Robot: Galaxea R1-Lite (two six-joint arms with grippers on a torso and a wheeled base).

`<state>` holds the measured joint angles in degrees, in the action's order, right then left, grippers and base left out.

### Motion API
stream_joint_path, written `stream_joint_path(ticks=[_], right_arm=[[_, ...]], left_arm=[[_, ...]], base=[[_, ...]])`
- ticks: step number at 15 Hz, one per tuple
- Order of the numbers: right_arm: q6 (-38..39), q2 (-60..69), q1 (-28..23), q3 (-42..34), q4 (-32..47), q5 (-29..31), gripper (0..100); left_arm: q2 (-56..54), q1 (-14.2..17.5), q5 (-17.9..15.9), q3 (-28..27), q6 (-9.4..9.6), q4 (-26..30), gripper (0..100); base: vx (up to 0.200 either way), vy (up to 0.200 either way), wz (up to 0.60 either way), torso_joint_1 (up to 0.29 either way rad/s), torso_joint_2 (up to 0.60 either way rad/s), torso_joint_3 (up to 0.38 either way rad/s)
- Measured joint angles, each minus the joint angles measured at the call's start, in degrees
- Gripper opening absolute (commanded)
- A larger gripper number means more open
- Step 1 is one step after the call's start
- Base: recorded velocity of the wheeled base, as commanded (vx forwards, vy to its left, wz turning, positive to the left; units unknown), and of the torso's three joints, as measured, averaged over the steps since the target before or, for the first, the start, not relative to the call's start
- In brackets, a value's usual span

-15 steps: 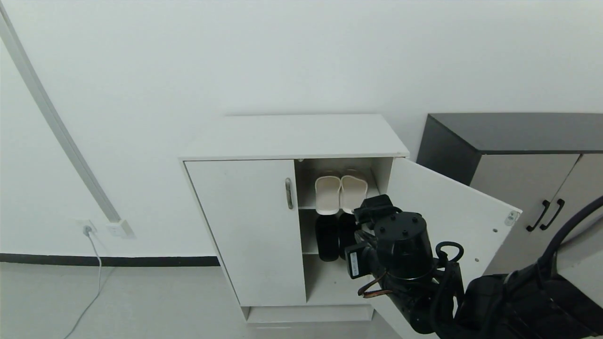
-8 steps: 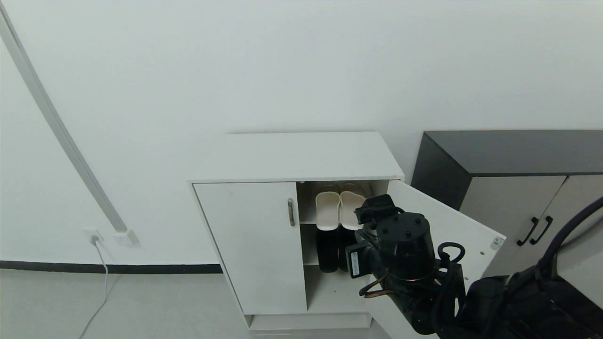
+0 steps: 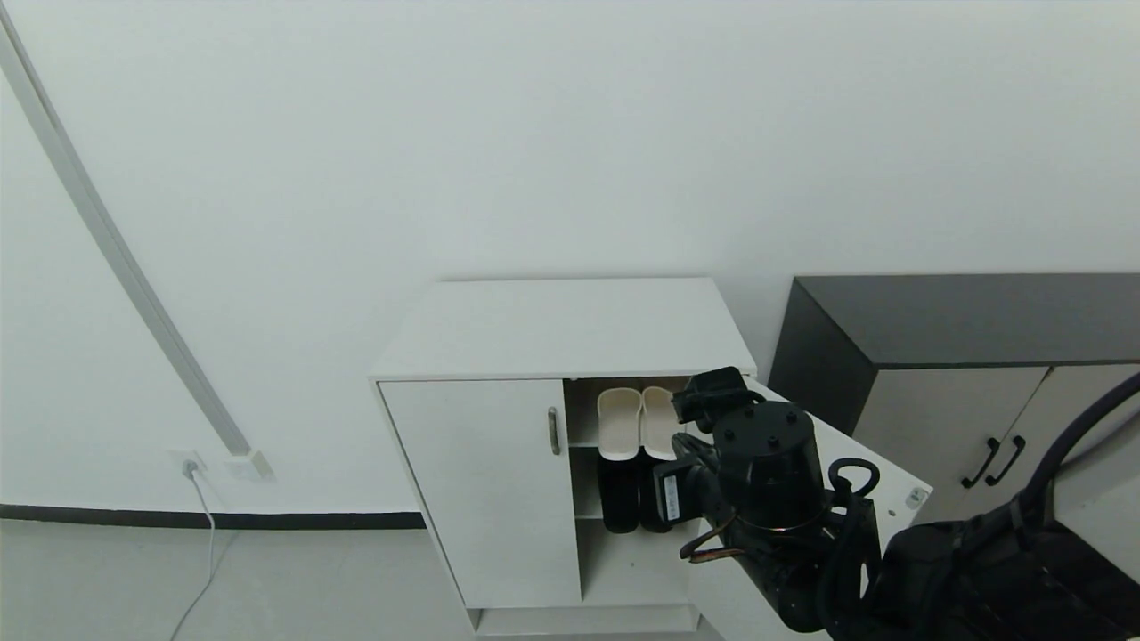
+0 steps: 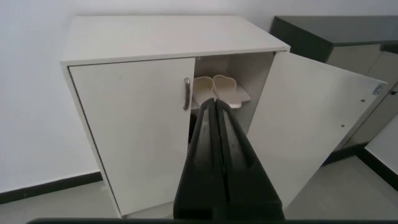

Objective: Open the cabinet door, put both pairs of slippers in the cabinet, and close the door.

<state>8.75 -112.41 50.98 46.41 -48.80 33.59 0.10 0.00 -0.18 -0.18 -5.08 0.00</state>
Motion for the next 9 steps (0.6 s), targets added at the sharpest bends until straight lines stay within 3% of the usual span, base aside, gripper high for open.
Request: stream_joint_path(ticks=[9], right_arm=[[-0.96,-0.51,-1.65,-0.24,-1.45,-1.67,0]], left_arm=[[0.0,0.0,0.02,0.0,0.11,0.02,0]], base=[[0.0,0.0,0.0,0.018,-0.04,-0.021]])
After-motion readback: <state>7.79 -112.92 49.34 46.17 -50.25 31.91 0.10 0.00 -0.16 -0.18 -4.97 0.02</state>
